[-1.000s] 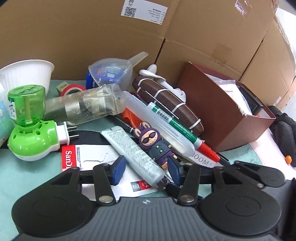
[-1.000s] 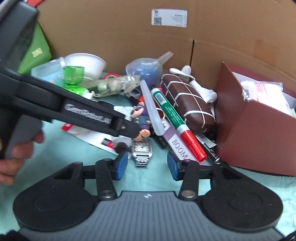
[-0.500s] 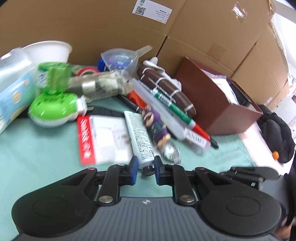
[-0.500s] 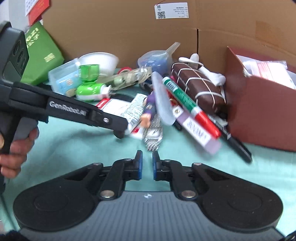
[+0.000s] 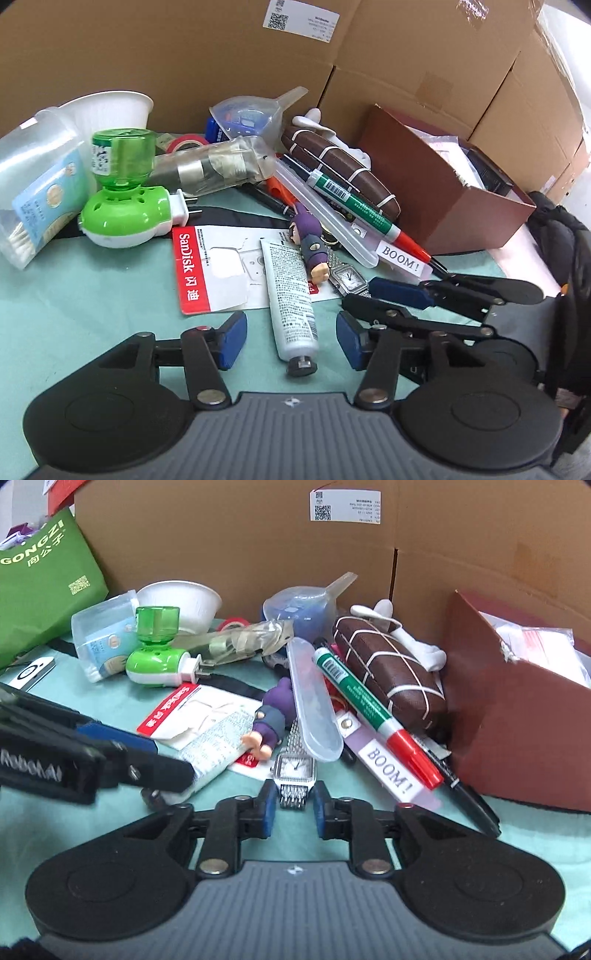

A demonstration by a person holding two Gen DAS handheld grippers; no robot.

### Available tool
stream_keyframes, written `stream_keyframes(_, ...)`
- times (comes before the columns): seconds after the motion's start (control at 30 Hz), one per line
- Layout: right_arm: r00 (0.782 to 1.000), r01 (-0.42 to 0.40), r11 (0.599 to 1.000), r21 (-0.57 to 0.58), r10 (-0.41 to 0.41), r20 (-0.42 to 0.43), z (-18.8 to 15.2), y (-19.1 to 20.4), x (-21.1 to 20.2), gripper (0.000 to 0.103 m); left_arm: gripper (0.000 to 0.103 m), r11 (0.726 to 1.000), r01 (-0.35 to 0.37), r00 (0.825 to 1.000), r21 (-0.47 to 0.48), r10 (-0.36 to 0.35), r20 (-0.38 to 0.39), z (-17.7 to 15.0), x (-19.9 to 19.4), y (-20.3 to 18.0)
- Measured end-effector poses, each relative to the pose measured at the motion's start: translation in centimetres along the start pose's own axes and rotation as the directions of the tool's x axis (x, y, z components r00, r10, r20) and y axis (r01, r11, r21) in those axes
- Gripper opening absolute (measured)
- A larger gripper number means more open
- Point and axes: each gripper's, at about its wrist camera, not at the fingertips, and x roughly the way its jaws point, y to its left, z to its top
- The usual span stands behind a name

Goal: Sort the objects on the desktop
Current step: 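Grasp the white tube with the left gripper while the right grasps the wristwatch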

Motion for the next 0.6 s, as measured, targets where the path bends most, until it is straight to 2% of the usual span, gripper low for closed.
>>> stream_keyframes(0.03,1.000,0.001,1.000,0.002,-0.001,0.002,0.1,0.0,0.0,0.030,0.059,1.000,0.002,1.000,0.002,-0.002,0.000,0.0,0.1,0.0)
stream_keyframes(0.07,1.000,0.002,1.000,0.002,-0.002,0.006,0.1,0.0,-0.1,0.049,0.062,1.000,0.006,1.000,-0.001,-0.006,-0.001,0.1,0.1,0.0)
stream_keyframes(0.1,1.000,0.009,1.000,0.003,-0.009,0.014,0.0,-0.1,-0.2,0.073,0.062,1.000,0.007,1.000,-0.006,-0.007,0.002,0.2,0.2,0.0)
stream_keyframes(0.13,0.999,0.019,1.000,0.003,-0.019,0.027,0.0,-0.1,-0.3,0.082,0.062,1.000,0.010,1.000,-0.011,-0.010,0.002,0.3,0.3,0.0)
stream_keyframes(0.17,0.998,0.030,1.000,-0.005,-0.030,0.048,0.0,-0.1,-0.5,0.083,0.060,1.000,0.011,1.000,-0.019,-0.011,-0.005,0.4,0.5,0.1)
stream_keyframes(0.2,0.998,0.036,0.999,-0.020,-0.035,0.060,0.1,-0.1,-0.5,0.082,0.059,1.000,0.010,1.000,-0.023,-0.011,-0.008,0.4,0.6,0.1)
stream_keyframes(0.27,0.998,0.035,0.998,-0.048,-0.032,0.059,0.4,0.2,-0.1,0.078,0.046,1.000,-0.005,1.000,-0.021,0.005,-0.016,0.5,0.9,0.1)
stream_keyframes(0.33,0.999,0.007,0.998,-0.056,-0.004,0.046,0.6,0.3,0.4,0.071,0.035,0.999,-0.032,0.999,-0.003,0.032,-0.017,0.4,0.9,-0.1)
stream_keyframes(0.37,1.000,-0.010,0.999,-0.044,0.012,0.029,0.6,0.3,0.8,0.063,0.029,1.000,-0.024,1.000,0.003,0.024,-0.019,0.3,0.9,-0.1)
stream_keyframes(0.4,1.000,-0.027,0.999,-0.026,0.027,0.013,0.6,0.3,1.1,0.056,0.029,1.000,-0.024,1.000,0.000,0.024,-0.020,0.3,1.0,-0.1)
stream_keyframes(0.43,0.999,-0.044,0.999,-0.010,0.044,0.014,0.5,0.2,1.2,0.055,0.029,1.000,-0.027,0.999,0.000,0.027,-0.017,0.3,1.0,-0.1)
stream_keyframes(0.47,0.999,-0.042,0.999,-0.008,0.042,0.017,0.4,0.2,1.3,0.049,0.029,0.999,-0.032,0.999,0.014,0.033,-0.018,0.3,1.0,-0.3)
stream_keyframes(0.5,0.999,-0.037,0.999,-0.015,0.037,0.018,0.4,0.4,1.1,0.030,0.029,0.999,-0.037,0.999,0.031,0.038,-0.016,0.2,0.9,-0.5)
stream_keyframes(0.53,1.000,-0.019,1.000,-0.011,0.019,0.012,0.5,0.4,0.9,0.026,0.028,0.998,-0.035,0.999,0.044,0.036,-0.019,0.0,0.7,-0.6)
stream_keyframes(0.6,0.999,-0.032,0.999,0.023,0.032,-0.003,0.3,0.1,0.4,0.026,0.028,0.998,-0.015,0.999,0.060,0.017,-0.033,-0.6,0.1,-0.8)
